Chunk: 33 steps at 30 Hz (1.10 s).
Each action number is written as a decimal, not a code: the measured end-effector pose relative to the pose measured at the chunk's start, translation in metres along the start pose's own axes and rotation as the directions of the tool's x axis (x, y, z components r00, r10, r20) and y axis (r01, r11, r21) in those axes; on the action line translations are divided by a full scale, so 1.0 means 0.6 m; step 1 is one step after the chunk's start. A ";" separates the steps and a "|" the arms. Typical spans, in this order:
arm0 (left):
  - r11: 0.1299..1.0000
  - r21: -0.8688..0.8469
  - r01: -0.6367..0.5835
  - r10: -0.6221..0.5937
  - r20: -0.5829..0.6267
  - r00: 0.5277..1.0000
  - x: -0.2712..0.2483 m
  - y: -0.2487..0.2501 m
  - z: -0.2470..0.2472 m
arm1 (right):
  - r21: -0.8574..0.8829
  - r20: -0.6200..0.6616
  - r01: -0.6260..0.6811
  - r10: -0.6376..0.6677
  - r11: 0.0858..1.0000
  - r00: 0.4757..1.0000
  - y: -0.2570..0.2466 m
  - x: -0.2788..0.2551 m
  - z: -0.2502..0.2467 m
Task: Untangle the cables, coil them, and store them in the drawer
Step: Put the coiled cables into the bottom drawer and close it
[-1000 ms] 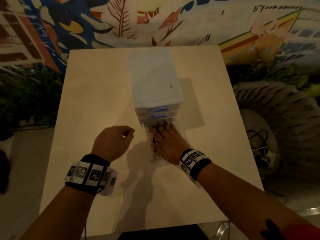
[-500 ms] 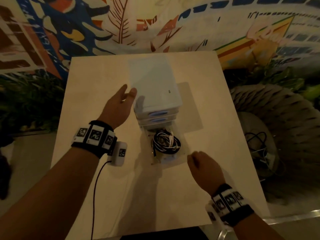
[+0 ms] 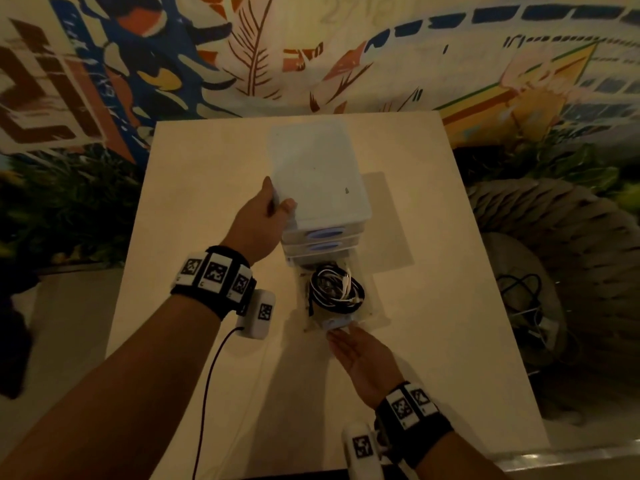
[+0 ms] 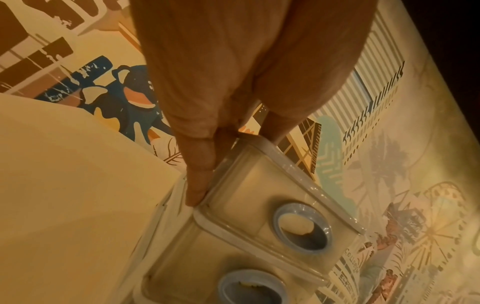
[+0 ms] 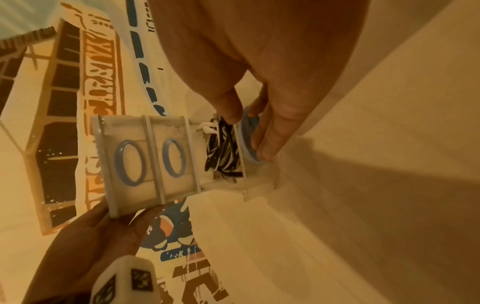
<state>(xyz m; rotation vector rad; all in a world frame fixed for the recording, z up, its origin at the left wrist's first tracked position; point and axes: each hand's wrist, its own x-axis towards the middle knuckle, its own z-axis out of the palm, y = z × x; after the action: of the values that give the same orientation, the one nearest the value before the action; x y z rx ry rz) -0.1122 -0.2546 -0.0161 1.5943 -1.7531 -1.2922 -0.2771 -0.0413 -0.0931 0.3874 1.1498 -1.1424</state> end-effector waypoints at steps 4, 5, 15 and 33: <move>1.000 0.006 0.020 -0.020 -0.014 1.000 -0.001 0.007 0.001 | 0.036 0.022 0.039 -0.039 0.999 0.999 -0.001 0.000 0.018; 1.000 0.019 0.015 -0.015 -0.017 1.000 -0.003 0.011 0.001 | 0.027 0.021 0.038 -0.039 0.999 0.999 -0.002 0.006 0.023; 0.995 0.096 -0.040 0.041 -0.014 0.999 -0.001 0.006 0.004 | -0.052 0.069 0.063 -0.059 0.997 0.996 -0.005 0.050 0.054; 0.992 0.119 -0.042 0.046 -0.026 0.999 0.005 -0.003 0.011 | -0.250 0.841 0.519 0.083 -0.817 0.535 -0.092 0.149 0.075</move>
<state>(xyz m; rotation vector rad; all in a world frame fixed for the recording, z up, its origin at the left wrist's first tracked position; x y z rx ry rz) -0.1171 -0.2549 -0.0215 1.6201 -1.8680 -1.1588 -0.3049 -0.1439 -0.1351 -2.3923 1.4415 -0.0734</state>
